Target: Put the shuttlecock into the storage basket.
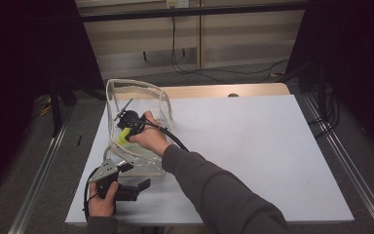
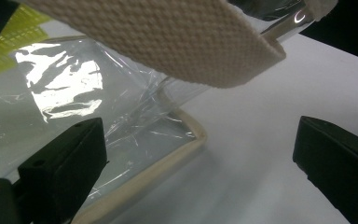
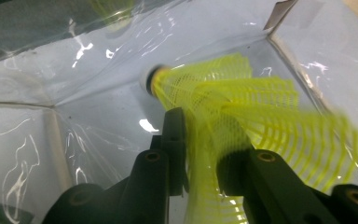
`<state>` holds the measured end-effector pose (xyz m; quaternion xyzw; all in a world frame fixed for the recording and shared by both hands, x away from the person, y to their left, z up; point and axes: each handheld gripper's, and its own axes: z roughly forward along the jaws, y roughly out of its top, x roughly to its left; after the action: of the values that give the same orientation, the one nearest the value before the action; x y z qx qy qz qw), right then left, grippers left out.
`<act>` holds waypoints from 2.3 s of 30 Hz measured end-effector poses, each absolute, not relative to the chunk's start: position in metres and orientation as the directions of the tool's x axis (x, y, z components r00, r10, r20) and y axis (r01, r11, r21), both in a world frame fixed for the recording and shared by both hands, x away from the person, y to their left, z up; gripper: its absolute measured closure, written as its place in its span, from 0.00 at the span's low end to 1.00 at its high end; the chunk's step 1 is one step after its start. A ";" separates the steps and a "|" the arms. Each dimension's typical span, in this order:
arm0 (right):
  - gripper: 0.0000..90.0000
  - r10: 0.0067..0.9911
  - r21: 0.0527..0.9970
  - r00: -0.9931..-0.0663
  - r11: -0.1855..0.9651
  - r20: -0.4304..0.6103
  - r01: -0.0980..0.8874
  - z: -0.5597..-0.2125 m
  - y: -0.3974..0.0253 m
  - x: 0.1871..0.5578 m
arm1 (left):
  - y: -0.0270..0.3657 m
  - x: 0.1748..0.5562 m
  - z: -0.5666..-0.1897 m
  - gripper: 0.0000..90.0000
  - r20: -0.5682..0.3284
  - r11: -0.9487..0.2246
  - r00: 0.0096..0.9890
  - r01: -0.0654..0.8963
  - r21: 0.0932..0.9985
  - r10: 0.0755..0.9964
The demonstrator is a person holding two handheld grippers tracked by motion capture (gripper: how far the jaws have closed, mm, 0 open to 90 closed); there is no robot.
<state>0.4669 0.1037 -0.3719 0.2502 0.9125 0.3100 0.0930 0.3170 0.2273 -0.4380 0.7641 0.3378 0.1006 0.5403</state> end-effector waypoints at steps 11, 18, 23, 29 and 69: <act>0.76 0.504 0.599 -0.863 0.694 -0.007 0.400 -0.370 0.104 0.465 | 0.227 0.317 -0.438 0.03 -0.211 -0.186 0.753 0.405 0.895 0.623; 0.73 0.512 0.595 -0.859 0.690 0.001 0.412 -0.368 0.103 0.464 | 0.228 0.317 -0.438 0.03 -0.210 -0.187 0.751 0.406 0.895 0.626; 0.72 0.507 0.594 -0.862 0.695 -0.006 0.405 -0.362 0.103 0.463 | 0.228 0.317 -0.437 0.03 -0.208 -0.189 0.752 0.404 0.895 0.626; 0.67 0.514 0.592 -0.858 0.692 -0.004 0.412 -0.357 0.100 0.464 | 0.227 0.317 -0.437 0.03 -0.205 -0.190 0.752 0.402 0.896 0.627; 0.52 0.549 0.604 -0.836 0.658 0.023 0.448 -0.336 0.079 0.455 | 0.227 0.316 -0.436 0.03 -0.203 -0.191 0.755 0.398 0.897 0.623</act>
<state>0.4546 0.0787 -0.3362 0.2748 0.9070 0.3086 0.0811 0.3163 0.2269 -0.4357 0.7647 0.3340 0.1038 0.5413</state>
